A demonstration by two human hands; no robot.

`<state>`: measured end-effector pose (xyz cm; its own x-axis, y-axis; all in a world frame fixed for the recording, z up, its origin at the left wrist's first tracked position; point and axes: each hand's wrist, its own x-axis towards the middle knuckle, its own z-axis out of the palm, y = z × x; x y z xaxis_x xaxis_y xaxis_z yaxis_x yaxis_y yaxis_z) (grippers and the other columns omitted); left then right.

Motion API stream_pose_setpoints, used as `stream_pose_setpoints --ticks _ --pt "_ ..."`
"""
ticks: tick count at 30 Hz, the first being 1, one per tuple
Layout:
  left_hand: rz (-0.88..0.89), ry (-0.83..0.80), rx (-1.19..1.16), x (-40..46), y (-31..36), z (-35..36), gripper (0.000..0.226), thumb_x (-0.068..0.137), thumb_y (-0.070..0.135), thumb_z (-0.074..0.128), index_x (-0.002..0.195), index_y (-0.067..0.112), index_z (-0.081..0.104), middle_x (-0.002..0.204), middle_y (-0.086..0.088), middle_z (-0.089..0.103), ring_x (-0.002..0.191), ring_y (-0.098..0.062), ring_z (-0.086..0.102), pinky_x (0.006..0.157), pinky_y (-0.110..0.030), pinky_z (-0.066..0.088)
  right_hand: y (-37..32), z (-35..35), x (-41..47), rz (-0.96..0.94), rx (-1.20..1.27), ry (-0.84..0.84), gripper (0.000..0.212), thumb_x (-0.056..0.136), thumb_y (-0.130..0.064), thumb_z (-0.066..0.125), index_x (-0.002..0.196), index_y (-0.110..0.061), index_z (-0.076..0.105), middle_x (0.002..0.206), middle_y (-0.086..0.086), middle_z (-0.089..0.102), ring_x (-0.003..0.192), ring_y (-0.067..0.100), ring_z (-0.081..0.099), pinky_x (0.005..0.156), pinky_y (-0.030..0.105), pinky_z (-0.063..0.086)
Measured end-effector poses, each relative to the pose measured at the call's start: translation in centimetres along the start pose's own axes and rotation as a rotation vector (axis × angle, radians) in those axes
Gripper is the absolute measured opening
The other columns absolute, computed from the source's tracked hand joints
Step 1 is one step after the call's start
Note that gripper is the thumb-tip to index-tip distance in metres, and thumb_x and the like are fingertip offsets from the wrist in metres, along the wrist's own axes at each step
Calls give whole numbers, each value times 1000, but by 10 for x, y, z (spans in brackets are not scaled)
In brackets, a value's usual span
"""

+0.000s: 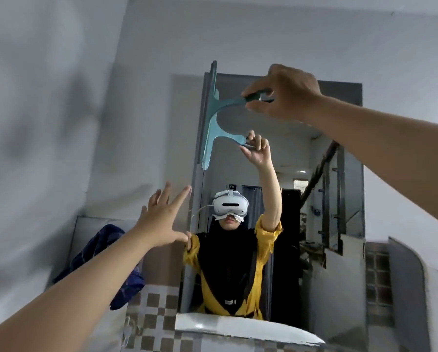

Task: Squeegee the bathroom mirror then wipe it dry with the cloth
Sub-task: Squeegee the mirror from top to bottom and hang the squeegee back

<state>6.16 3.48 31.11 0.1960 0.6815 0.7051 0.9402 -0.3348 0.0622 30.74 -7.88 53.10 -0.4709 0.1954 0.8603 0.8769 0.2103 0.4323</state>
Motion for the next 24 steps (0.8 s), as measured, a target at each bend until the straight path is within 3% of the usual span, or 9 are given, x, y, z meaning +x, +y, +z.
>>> stream_pose_setpoints --ticks 10,16,24 --pt "19 64 -70 3 -5 22 111 72 50 70 134 55 -22 156 -13 -17 143 -38 -6 106 -57 34 -7 19 37 -23 -66 -35 31 87 -47 62 114 -35 67 94 -6 47 101 25 56 73 31 34" --pt "11 90 -68 5 -6 26 111 72 47 71 135 56 -21 156 -12 -16 143 -37 -5 104 -56 37 -2 19 42 -44 -47 -77 29 87 -48 62 112 -34 67 89 -10 49 87 17 46 72 31 33" --pt "16 122 -55 5 -6 29 114 72 45 72 131 57 -25 156 -12 -16 143 -37 -4 105 -54 37 41 12 16 7 -41 -127 31 85 -52 61 111 -37 65 88 -9 53 85 18 51 70 31 37"
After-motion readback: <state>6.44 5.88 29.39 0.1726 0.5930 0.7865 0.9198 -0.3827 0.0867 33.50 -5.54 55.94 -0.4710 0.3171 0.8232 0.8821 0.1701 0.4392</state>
